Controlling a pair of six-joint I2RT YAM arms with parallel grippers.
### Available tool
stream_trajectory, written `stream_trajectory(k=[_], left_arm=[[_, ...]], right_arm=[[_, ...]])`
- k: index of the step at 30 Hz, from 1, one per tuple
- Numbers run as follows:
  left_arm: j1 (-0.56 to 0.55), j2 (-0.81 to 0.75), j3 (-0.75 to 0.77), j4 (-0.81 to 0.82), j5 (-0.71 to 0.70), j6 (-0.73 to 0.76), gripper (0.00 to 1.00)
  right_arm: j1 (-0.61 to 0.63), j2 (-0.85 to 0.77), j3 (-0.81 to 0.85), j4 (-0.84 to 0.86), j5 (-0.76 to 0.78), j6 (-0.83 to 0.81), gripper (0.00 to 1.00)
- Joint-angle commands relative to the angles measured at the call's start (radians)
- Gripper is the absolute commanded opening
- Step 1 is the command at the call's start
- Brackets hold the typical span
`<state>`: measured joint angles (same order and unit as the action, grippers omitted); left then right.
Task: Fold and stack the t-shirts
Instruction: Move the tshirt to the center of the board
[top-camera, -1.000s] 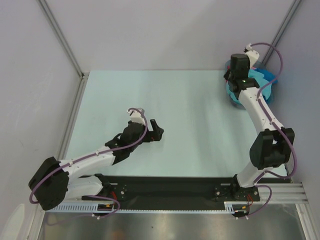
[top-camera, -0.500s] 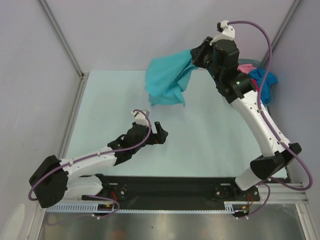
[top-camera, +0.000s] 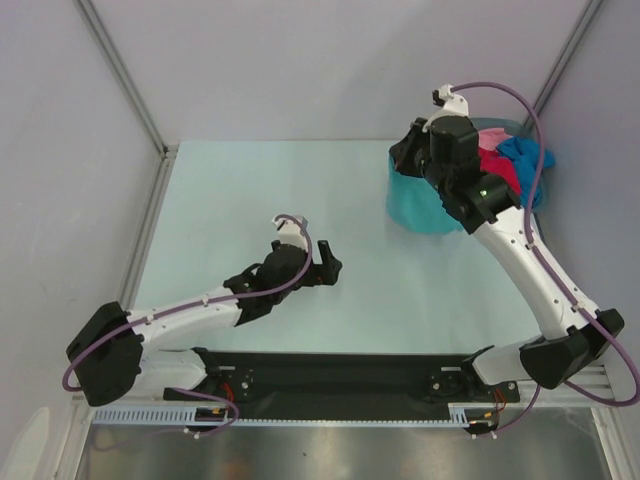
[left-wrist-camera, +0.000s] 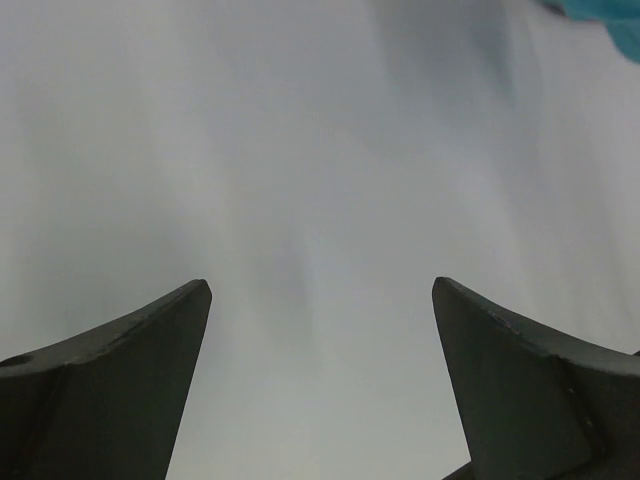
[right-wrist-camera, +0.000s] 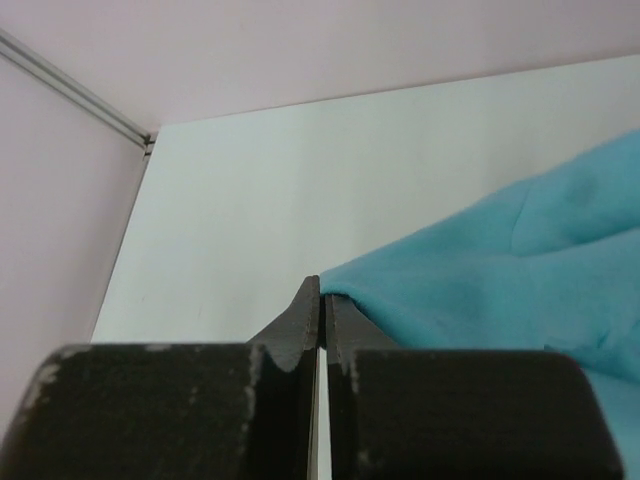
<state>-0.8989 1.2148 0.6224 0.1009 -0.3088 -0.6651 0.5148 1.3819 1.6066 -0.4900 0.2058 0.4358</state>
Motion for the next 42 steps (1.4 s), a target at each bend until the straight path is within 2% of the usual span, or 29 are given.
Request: stream_trajectory(k=[1,5,9,17,22,26,32,37,42], left_arm=[[-0.009,0.003,0.079,-0.010,-0.056,0.001,1.00],[-0.008,0.005,0.148,-0.058,-0.105,0.045,1.00],[-0.008,-0.011,0.151,-0.067,-0.112,0.052,1.00],[-0.009,-0.029,0.109,-0.055,-0.090,0.027,1.00],[-0.009,-0.009,0.122,-0.049,-0.078,0.027,1.00],[-0.012,0.008,0.143,-0.049,-0.076,0.032,1.00],[-0.012,-0.008,0.132,-0.052,-0.093,0.038,1.00],[-0.012,-0.012,0.125,-0.052,-0.095,0.036,1.00],[-0.012,-0.024,0.128,-0.053,-0.095,0.038,1.00]], right_arm=[[0.004,-0.030,-0.010,0.047,-0.040,0.004,0.00],[0.002,-0.055,-0.137,0.076,-0.071,0.033,0.00],[0.011,-0.115,-0.223,0.108,-0.069,0.064,0.00],[0.011,-0.291,-0.200,0.030,-0.034,0.058,0.00],[0.011,-0.313,-0.116,-0.025,-0.074,0.057,0.00],[0.010,-0.276,-0.152,-0.024,-0.094,0.047,0.00],[-0.013,-0.224,-0.295,0.062,-0.175,0.086,0.00],[-0.009,-0.141,-0.301,0.116,-0.238,0.107,0.00],[0.005,0.043,-0.257,0.160,-0.255,0.095,0.00]])
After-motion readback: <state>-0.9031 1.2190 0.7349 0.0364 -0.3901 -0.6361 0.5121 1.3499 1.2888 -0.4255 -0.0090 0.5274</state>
